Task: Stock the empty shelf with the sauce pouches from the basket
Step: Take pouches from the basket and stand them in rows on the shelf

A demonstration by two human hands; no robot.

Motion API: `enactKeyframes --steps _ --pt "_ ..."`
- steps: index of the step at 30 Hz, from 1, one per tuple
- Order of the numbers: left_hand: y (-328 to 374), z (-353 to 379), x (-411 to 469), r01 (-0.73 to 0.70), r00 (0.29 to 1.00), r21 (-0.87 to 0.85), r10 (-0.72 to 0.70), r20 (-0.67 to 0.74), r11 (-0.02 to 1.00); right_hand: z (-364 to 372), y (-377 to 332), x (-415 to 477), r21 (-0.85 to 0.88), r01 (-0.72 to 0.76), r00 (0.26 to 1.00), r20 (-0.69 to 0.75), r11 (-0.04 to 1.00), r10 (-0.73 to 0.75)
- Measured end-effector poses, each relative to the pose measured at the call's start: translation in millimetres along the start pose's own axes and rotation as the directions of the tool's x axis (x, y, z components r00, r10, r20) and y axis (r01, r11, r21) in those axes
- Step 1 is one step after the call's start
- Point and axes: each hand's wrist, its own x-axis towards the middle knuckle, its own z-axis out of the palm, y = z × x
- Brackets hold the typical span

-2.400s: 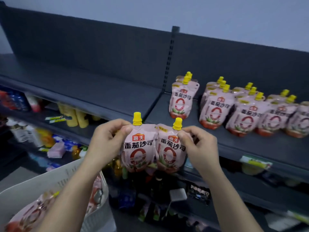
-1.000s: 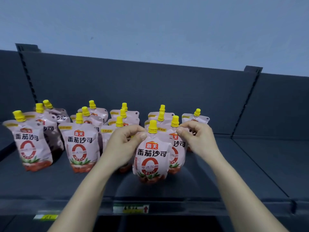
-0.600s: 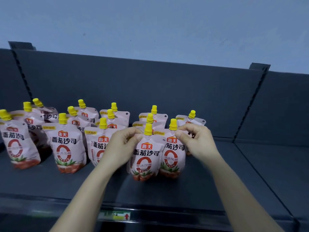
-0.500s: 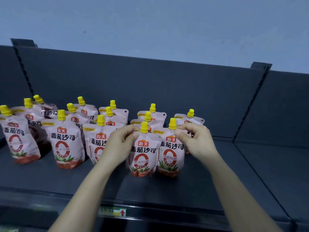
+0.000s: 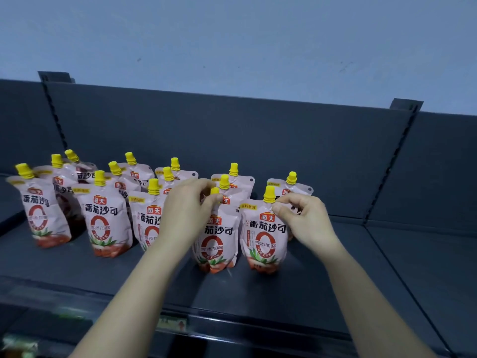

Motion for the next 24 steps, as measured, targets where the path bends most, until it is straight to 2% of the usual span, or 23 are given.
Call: enactKeyframes --steps 7,16,24 --pt "6 5 8 0.14 0.989 -0.073 -0.135 0.067 0.987 -10 3 2 -0.011 0.022 0.999 -0.024 1.0 -0.022" --pt "2 9 15 0.16 0.985 0.002 -0.16 0.058 0.987 -22 22 13 -0.033 -0.013 0.997 -0.082 0.999 0.01" --pt "4 10 16 0.152 0.987 0.016 -0.153 0.049 0.988 -22 34 31 -0.041 -0.06 0.996 -0.073 0.997 0.057"
